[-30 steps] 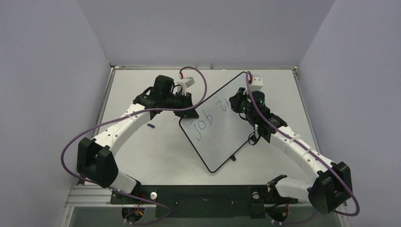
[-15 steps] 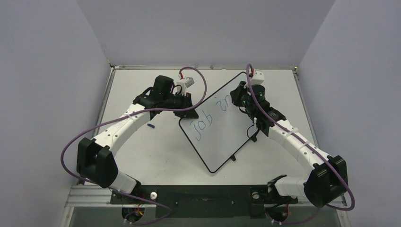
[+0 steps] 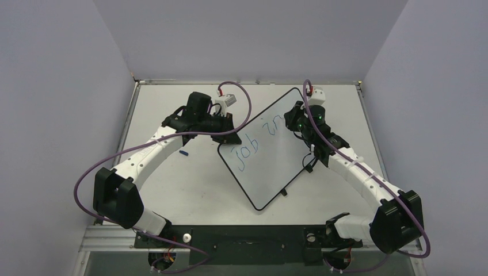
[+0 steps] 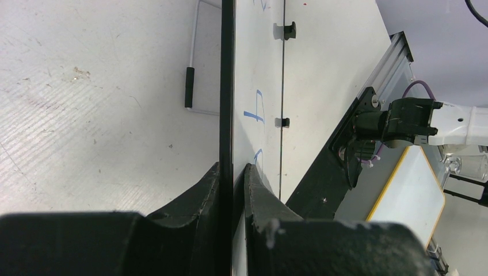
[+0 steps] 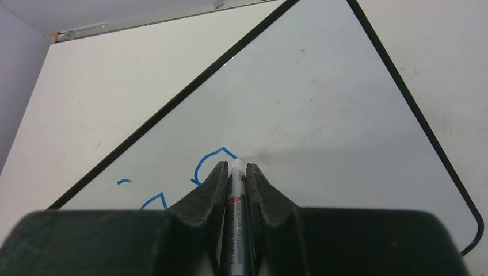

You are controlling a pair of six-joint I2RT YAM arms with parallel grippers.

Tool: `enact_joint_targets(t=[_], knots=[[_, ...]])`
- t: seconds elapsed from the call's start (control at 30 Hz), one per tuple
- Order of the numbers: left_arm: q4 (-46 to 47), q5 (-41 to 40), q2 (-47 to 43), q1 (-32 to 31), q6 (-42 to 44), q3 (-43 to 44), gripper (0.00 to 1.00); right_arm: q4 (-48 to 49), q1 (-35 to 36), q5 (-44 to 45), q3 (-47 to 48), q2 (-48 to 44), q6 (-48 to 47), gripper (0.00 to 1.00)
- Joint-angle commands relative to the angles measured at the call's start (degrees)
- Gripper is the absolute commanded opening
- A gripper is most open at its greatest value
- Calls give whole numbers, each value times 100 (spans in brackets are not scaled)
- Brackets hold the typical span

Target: Write a sentence on the whiteboard

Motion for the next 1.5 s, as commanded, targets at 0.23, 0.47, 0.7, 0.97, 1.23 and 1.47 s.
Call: enact_joint_targets(t=[0.23, 0.47, 0.7, 0.97, 1.23, 1.47], knots=[[-319, -704, -148, -44, 540, -77, 0, -127, -45, -59, -405, -418, -1, 0], [-314, -732, -159, -64, 537, -93, 0, -279, -49, -61, -464, -588, -61, 0], [-324, -744, -143, -73, 536, -76, 0, -540, -15, 19, -354, -847, -88, 0], [-347, -793, -205, -82, 536, -111, 0, -723, 192, -76, -410, -1487, -122, 0], [-363, -862, -183, -112, 527, -118, 0, -414, 887, -297, -1103, -2336, -172, 0], [-360, -908, -243, -111, 499, -164, 0, 652, 1707, -1015, -2059, -3043, 22, 0]])
